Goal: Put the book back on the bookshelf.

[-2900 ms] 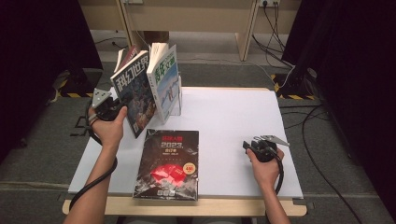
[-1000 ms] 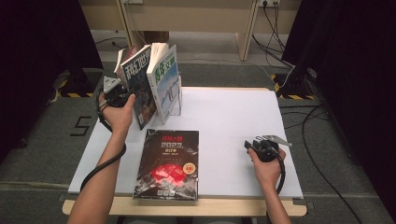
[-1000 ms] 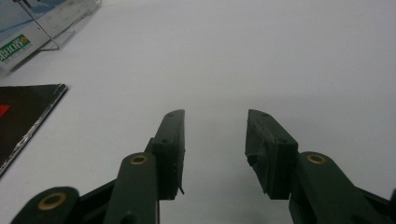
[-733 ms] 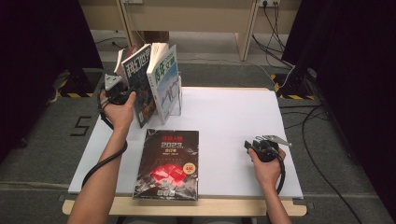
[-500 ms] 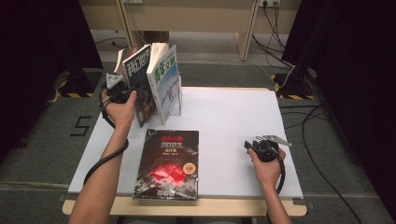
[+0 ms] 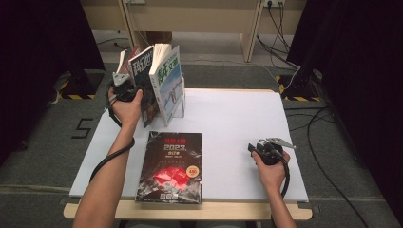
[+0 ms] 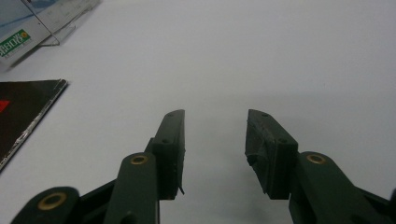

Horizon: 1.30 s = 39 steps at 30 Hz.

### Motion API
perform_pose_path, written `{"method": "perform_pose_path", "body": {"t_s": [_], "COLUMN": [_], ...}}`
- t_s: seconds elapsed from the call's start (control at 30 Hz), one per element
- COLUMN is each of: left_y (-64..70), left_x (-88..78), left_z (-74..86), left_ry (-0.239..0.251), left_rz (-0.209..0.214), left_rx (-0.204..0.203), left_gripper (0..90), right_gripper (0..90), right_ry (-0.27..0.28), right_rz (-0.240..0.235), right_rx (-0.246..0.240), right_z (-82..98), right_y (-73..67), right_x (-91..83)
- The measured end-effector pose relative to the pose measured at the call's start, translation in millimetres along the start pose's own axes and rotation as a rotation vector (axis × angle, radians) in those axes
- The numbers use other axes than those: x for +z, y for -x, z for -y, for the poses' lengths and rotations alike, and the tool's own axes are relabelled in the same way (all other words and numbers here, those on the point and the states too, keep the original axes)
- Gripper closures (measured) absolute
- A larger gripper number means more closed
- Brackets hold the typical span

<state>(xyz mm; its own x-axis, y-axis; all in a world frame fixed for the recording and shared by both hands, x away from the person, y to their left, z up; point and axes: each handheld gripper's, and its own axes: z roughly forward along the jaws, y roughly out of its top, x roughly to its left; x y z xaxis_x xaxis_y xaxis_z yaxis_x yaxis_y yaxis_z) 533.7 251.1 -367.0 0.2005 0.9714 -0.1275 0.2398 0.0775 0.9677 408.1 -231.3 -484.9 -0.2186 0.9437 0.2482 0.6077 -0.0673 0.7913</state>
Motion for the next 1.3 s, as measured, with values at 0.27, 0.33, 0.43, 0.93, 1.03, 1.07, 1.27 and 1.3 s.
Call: {"method": "perform_pose_path", "body": {"t_s": [0.27,0.33,0.43,0.93,1.03,1.07,1.27,1.3], "left_y": [-7.0,-9.1,-11.9,-21.2,-21.1,-21.3,-18.4,-17.5], "left_x": [-6.5,-11.1,-18.0,-44.3,-45.6,-46.1,-47.7,-48.0], "left_z": [6.8,9.4,13.3,31.0,28.2,26.9,19.9,18.8], "left_ry": [-0.012,-0.022,-0.034,-0.037,-0.023,-0.016,0.010,0.014], "left_rz": [-0.004,-0.004,0.004,0.033,0.042,0.042,0.056,0.052], "left_rx": [0.023,0.030,0.048,0.049,0.036,0.032,-0.003,-0.003], "left_gripper": [81.8,81.6,81.1,78.4,78.2,78.0,77.8,77.7], "right_gripper": [58.2,58.1,58.2,57.9,57.9,57.9,57.9,57.8], "right_ry": [-0.008,-0.008,-0.011,-0.014,-0.017,-0.014,-0.013,-0.014], "right_rz": [-0.004,-0.004,-0.004,-0.007,-0.006,-0.005,-0.004,-0.005], "right_rx": [0.002,0.000,-0.001,-0.011,-0.012,-0.014,-0.008,-0.006], "right_z": [0.9,0.8,1.1,1.5,1.6,1.7,1.5,1.4], "right_y": [-1.5,-1.6,-2.0,-6.1,-6.1,-6.1,-5.2,-5.4], "right_x": [0.4,0.4,1.3,2.5,3.0,3.0,2.2,1.8]}}
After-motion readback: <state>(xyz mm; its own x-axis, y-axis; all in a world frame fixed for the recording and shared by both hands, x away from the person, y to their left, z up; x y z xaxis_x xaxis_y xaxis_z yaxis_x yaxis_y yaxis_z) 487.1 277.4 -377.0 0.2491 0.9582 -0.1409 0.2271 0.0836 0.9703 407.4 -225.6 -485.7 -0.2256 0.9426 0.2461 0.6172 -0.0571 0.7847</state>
